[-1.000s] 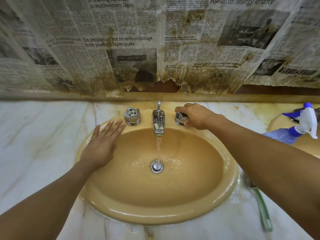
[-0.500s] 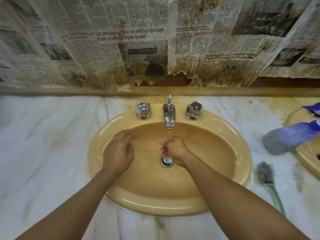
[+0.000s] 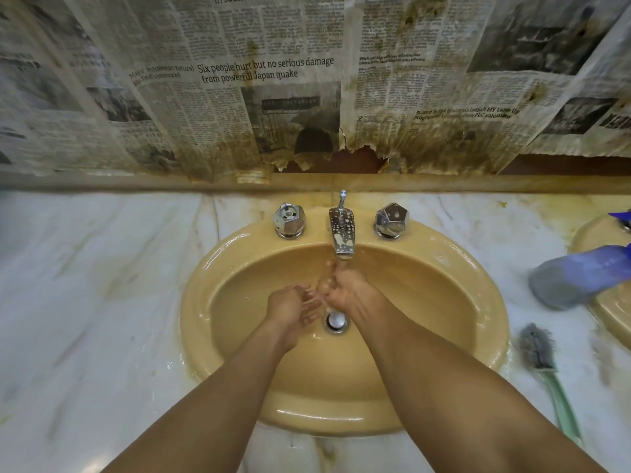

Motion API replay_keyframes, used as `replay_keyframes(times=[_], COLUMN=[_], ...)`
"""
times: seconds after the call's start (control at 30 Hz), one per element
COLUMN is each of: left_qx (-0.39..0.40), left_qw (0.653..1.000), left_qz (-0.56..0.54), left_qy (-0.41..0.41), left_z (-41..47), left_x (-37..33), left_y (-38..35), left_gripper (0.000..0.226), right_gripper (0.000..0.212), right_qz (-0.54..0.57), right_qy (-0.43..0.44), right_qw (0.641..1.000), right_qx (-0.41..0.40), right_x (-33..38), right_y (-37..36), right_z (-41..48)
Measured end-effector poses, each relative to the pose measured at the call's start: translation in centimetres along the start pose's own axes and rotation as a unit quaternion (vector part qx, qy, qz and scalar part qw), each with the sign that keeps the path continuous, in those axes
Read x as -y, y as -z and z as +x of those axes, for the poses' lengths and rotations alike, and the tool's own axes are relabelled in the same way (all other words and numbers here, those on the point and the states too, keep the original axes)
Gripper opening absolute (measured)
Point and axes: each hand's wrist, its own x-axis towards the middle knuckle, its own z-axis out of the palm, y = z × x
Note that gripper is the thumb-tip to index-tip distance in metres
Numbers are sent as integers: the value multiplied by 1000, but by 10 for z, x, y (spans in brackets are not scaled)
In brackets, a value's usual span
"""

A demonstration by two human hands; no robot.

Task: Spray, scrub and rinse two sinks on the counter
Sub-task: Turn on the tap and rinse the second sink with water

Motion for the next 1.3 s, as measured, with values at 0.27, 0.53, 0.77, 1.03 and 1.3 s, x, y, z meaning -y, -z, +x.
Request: replay_keyframes(times=[0.27, 0.53, 0.77, 1.03, 1.3], left_qx=[14, 78, 106, 102, -43], left_qw=[995, 995, 992, 978, 722], left_qz=[-79, -16, 62, 178, 587], left_qy=[64, 63, 43, -26, -364], left_z=[8, 4, 7, 4, 1], left_x=[-2, -12, -13, -8, -40], left_y=[-25, -56, -50, -34, 33], left_gripper=[25, 25, 23, 22, 9], right_gripper=[33, 30, 21, 20, 26], right_qz=[206, 11, -223, -241, -59], right_qy=[-53, 7, 114, 177, -45], right_qw=[972, 996, 963, 954, 997], right_qx=[98, 84, 101, 24, 20], right_x=[6, 66, 111, 104, 44], right_y=[34, 51, 13, 23, 35], right_z=[-31, -103, -129, -107, -64])
